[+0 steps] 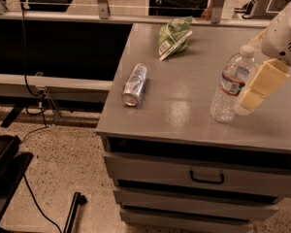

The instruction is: Move water bottle near green jalapeno chip bag

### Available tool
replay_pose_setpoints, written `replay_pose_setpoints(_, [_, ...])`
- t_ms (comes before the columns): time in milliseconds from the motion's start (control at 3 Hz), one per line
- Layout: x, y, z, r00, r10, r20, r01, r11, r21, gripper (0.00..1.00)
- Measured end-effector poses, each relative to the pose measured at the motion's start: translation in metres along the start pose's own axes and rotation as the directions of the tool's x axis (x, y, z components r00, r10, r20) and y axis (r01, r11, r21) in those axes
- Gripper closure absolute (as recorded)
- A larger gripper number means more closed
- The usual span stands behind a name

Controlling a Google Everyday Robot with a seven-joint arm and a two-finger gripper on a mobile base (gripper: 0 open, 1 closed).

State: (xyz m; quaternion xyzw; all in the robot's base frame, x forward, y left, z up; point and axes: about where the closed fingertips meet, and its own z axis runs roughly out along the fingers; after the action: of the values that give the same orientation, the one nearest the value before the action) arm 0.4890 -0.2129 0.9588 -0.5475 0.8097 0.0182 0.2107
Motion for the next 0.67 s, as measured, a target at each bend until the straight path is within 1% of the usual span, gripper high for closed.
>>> replay_pose_setpoints(333, [-0.0014,0.0004,0.0008,1.000,0.000,0.003,0.000,1.0000,-0.001,0.16])
replay_pose_setpoints(667, [-0.0024,0.0005,0.0015,1.000,-0.002,0.003,0.002,1.0000,-0.001,0.39])
